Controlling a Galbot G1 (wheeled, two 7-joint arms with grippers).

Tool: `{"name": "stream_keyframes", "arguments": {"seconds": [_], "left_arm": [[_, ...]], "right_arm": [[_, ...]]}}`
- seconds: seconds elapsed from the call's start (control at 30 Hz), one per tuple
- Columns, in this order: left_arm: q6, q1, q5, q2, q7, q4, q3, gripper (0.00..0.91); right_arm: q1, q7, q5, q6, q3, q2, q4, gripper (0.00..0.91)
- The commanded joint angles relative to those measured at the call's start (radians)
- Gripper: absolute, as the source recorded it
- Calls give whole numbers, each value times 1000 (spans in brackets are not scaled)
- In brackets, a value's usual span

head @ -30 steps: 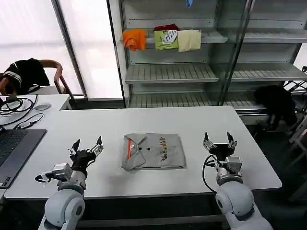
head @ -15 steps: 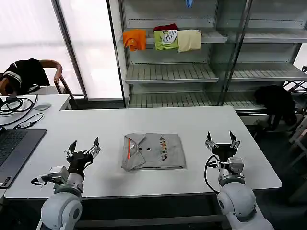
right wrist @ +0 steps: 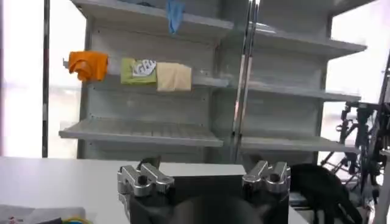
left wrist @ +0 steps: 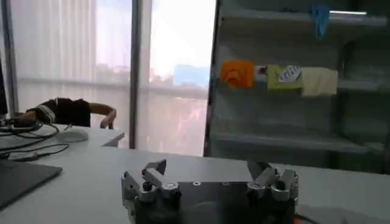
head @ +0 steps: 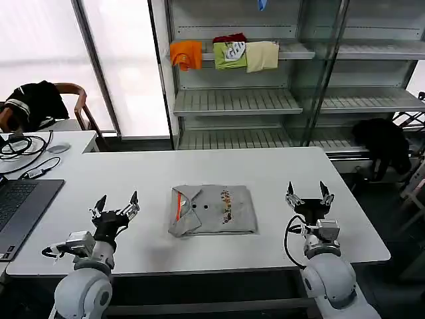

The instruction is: Fold and organize the clothes.

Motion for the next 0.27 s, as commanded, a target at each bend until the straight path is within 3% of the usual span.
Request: {"name": "stream_keyframes", "arguments": {"seconds": [0.03, 0.27], "left_arm": [[-3, 7, -15, 1, 12, -7, -1, 907], [-3, 18, -12, -3, 18, -21, -2, 907]], "right_arm": [[-3, -3, -14, 5, 5, -5, 3, 907], [-7, -4, -22, 8, 7, -8, 10, 907]]}}
